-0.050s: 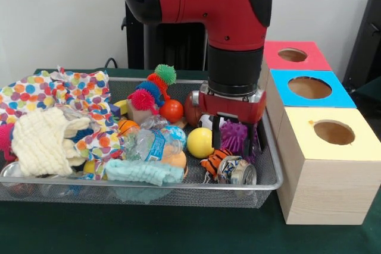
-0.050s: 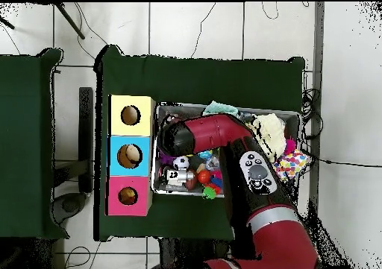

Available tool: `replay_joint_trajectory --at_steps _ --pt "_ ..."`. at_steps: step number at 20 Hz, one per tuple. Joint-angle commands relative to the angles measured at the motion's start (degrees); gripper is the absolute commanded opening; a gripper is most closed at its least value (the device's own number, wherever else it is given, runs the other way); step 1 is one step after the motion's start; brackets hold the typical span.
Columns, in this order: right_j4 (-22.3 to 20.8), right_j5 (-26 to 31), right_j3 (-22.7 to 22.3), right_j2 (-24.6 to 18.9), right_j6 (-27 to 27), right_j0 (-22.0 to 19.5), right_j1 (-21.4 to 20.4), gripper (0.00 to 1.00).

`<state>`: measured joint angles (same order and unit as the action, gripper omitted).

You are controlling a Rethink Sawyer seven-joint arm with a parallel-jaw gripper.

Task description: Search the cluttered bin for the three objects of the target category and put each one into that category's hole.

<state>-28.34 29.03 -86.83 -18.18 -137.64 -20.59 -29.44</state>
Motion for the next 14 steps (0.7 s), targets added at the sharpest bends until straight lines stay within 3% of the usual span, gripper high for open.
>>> replay_joint_trajectory --at_steps 1,5,14 --pt "-4.63 4.83 2.69 -0.25 10.77 -1.80 5.49 1.00" --pt "-5.24 5.55 2.45 -1.29 13.00 -3.17 5.65 1.00" --pt "-6.92 7.48 7.12 -2.67 17.15 -4.86 8.73 1.00"
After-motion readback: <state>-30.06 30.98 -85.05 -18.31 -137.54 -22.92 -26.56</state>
